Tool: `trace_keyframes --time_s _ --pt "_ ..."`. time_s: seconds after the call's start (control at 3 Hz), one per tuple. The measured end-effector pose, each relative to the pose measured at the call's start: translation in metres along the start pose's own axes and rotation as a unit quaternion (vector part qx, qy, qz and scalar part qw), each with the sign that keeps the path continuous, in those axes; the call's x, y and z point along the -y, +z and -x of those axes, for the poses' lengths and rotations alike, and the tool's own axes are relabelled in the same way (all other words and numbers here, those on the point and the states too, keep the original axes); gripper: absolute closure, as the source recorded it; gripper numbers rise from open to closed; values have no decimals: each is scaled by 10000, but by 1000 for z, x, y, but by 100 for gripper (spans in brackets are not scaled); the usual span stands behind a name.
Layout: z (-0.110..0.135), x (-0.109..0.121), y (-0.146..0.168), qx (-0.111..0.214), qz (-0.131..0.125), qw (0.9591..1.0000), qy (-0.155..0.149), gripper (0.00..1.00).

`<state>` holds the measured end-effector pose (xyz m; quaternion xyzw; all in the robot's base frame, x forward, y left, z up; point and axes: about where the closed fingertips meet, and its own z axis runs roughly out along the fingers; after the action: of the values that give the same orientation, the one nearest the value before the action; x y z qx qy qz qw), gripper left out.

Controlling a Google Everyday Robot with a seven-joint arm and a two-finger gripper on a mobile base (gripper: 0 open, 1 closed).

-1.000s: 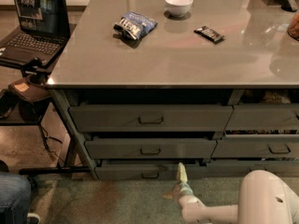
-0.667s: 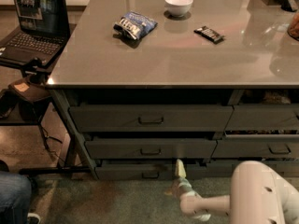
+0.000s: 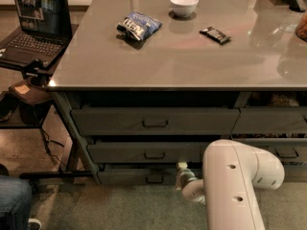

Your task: Open bottom drawer

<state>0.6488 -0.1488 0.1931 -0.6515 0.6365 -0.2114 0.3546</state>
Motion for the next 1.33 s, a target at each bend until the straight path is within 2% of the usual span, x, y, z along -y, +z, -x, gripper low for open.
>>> trace_keyframes --time_s 0.33,0.67,1.0,1.33 --pt "-1 8 20 246 310 9992 49 0" --pt "-6 -14 30 223 468 9986 140 0" --pt "-6 -16 31 223 474 9985 144 0" --pt "-6 -16 31 223 474 9985 144 19"
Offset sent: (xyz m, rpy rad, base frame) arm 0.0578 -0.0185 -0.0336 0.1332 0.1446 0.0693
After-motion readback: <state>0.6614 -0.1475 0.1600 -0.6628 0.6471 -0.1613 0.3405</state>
